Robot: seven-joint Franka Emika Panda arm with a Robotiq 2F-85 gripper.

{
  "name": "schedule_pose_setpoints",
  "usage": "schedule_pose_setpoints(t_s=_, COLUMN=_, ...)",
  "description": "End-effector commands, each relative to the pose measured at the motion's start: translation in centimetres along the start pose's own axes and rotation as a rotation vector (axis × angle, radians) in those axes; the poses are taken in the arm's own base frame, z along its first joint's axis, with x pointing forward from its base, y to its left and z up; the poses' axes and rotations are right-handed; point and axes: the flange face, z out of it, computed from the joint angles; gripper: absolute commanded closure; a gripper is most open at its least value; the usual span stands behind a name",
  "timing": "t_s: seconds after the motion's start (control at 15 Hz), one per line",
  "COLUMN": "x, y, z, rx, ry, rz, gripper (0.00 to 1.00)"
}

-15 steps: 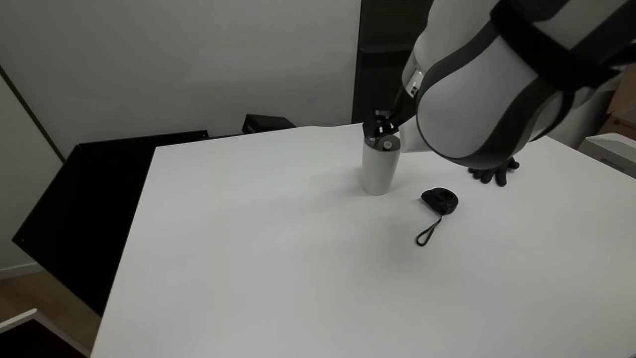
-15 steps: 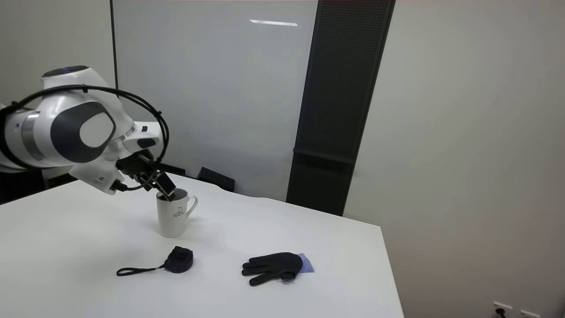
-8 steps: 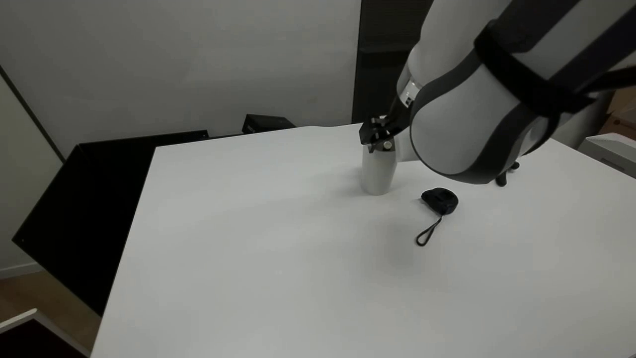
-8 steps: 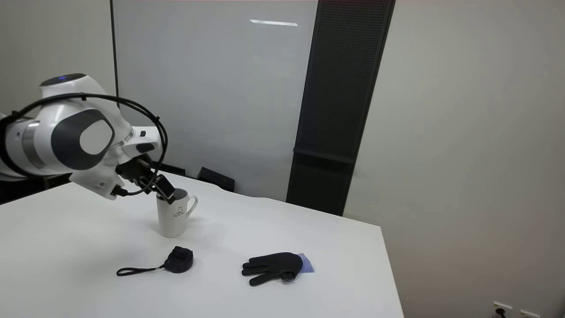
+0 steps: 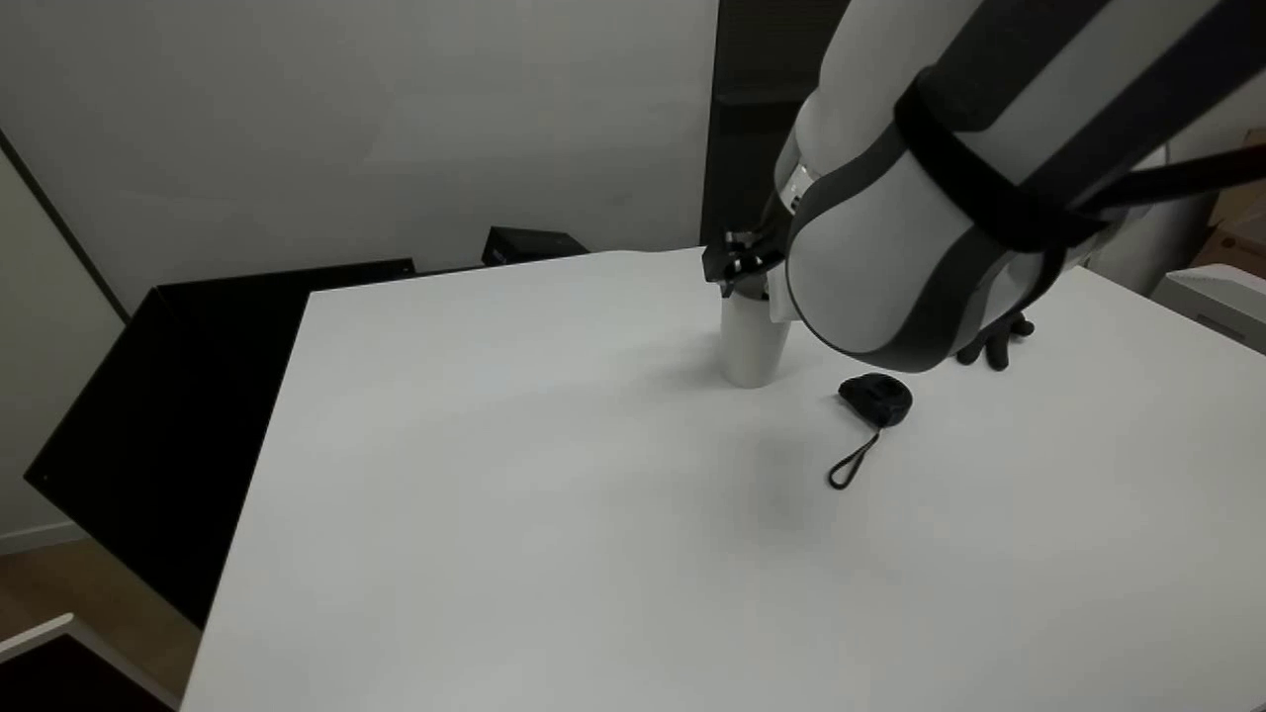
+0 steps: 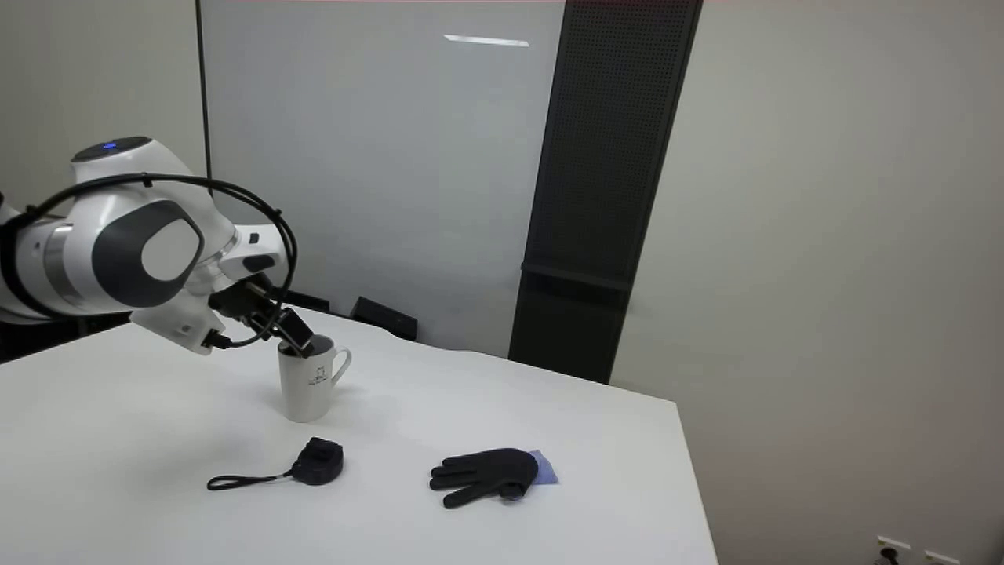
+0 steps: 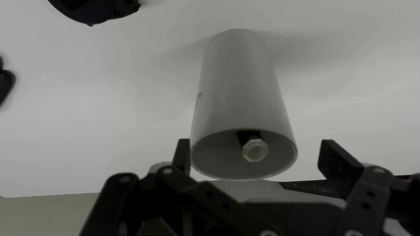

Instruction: Put the marker inside the mug cup then put it back on the table

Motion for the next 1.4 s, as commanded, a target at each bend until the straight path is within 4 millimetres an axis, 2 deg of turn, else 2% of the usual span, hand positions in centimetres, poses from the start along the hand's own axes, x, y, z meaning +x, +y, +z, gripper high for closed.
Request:
schedule_pose_setpoints(t_s=0.0, x=0.99, y=-0.50, z=-0.03, rx=-0.002, ry=0.030, rz=-0.004, gripper=0.00)
schedule_pose_setpoints(t_s=0.2, x=1.24, y=-0.63, z=-0.23, rx=-0.003, ry=0.032, rz=0.001, gripper=0.00)
schedule_pose_setpoints(t_s=0.27, x=1.27, y=-0.63, z=-0.26, rx=-0.004, ry=0.033, rz=0.000, gripper=0.25)
schedule_pose_setpoints(t_s=0.4, x=1.40, y=-0.66, z=-0.33, rx=-0.006, ry=0.026, rz=0.005, gripper=0.32)
schedule_pose_setpoints(t_s=1.07, x=1.35, y=-0.46, z=0.24, rx=-0.045, ry=-0.064, rz=0.029, gripper=0.93)
schedule_pose_setpoints(t_s=1.33, x=1.60, y=-0.71, z=0.52, rx=-0.057, ry=-0.083, rz=0.035, gripper=0.93)
